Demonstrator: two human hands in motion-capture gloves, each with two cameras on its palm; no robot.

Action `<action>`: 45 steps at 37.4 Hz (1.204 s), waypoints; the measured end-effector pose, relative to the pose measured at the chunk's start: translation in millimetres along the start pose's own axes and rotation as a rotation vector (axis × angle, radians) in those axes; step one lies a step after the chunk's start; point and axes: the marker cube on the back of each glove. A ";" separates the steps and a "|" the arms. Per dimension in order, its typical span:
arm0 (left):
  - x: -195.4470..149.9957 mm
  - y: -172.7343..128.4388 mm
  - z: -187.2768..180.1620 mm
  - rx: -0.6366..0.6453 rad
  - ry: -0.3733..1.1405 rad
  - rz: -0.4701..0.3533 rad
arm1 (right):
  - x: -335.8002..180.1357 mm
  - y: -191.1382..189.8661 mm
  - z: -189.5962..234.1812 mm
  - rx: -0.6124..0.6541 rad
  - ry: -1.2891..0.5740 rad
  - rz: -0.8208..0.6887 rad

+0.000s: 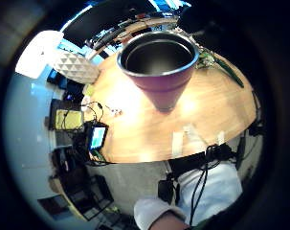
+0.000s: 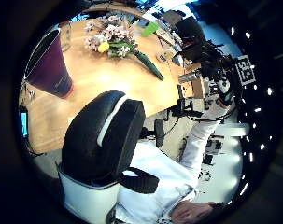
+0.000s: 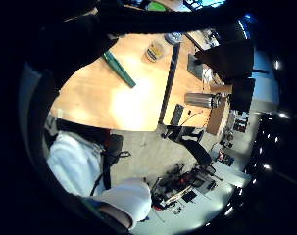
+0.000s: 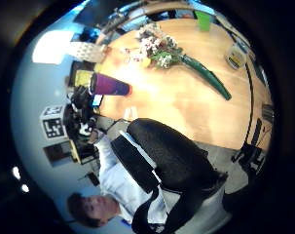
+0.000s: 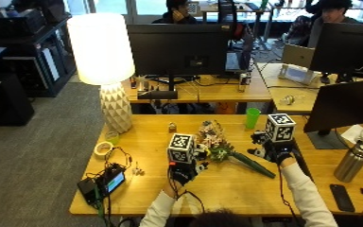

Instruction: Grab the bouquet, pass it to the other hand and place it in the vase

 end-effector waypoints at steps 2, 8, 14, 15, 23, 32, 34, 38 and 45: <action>3.3 0.4 -4.1 0.013 -0.003 0.005 | 0.8 1.1 -2.5 -0.003 0.014 0.013; 6.2 -8.4 1.2 0.060 -0.014 0.017 | 8.1 -1.5 -12.1 -0.010 0.045 0.073; 19.8 -1.5 -3.4 0.097 -0.028 0.044 | 29.8 -21.6 -15.6 -0.012 -0.007 0.158; 22.3 -0.6 -3.4 0.105 -0.033 0.052 | 36.8 -29.6 -12.8 -0.016 -0.026 0.177; 39.5 17.6 -1.6 0.111 -0.063 0.098 | 80.5 -86.3 57.3 -0.066 -0.180 0.253; 41.5 23.7 10.4 0.069 -0.058 0.119 | 60.9 -52.0 126.1 -0.355 -0.263 0.311; 40.1 21.5 14.6 0.068 -0.051 0.125 | 62.6 -53.8 142.0 -0.371 -0.250 0.322; 36.6 22.3 16.4 0.061 -0.055 0.110 | 67.3 -58.0 173.9 -0.364 -0.178 0.404; 27.8 15.1 22.1 0.045 -0.053 0.102 | 61.2 -57.6 198.1 -0.348 -0.116 0.374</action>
